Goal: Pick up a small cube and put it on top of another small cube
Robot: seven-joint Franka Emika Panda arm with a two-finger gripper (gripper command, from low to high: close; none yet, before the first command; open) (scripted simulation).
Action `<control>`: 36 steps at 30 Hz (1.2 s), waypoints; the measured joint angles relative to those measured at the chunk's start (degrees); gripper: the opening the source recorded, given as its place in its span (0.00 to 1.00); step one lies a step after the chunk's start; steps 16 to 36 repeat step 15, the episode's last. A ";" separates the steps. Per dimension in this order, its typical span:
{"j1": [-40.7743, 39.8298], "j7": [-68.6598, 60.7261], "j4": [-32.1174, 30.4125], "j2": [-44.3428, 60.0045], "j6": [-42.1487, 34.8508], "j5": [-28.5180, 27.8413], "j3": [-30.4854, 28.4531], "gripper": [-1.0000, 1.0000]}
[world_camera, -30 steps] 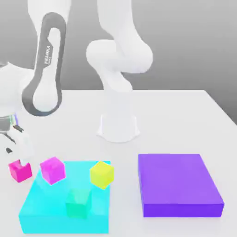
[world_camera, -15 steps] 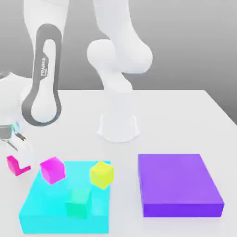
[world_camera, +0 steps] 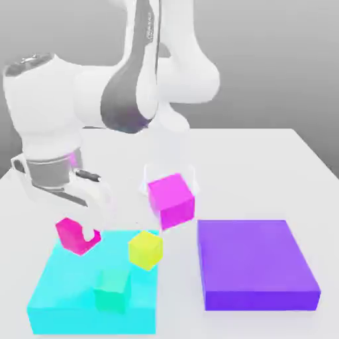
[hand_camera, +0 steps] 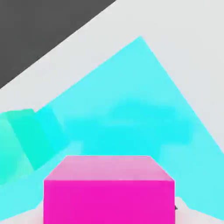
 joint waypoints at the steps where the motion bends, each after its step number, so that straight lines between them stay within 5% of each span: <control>1: 0.56 2.75 -0.79 -1.74 -0.77 -0.43 1.28 0.00; 6: 1.46 16.83 -7.37 -10.89 -1.66 -4.11 8.13 0.00; 11: 0.72 20.19 -11.01 -5.02 8.37 -5.80 9.68 0.00; 12: 0.72 20.27 -11.43 -3.10 10.73 -5.84 9.73 1.00; 36: 0.72 20.27 -11.43 -3.10 10.73 -5.84 9.73 1.00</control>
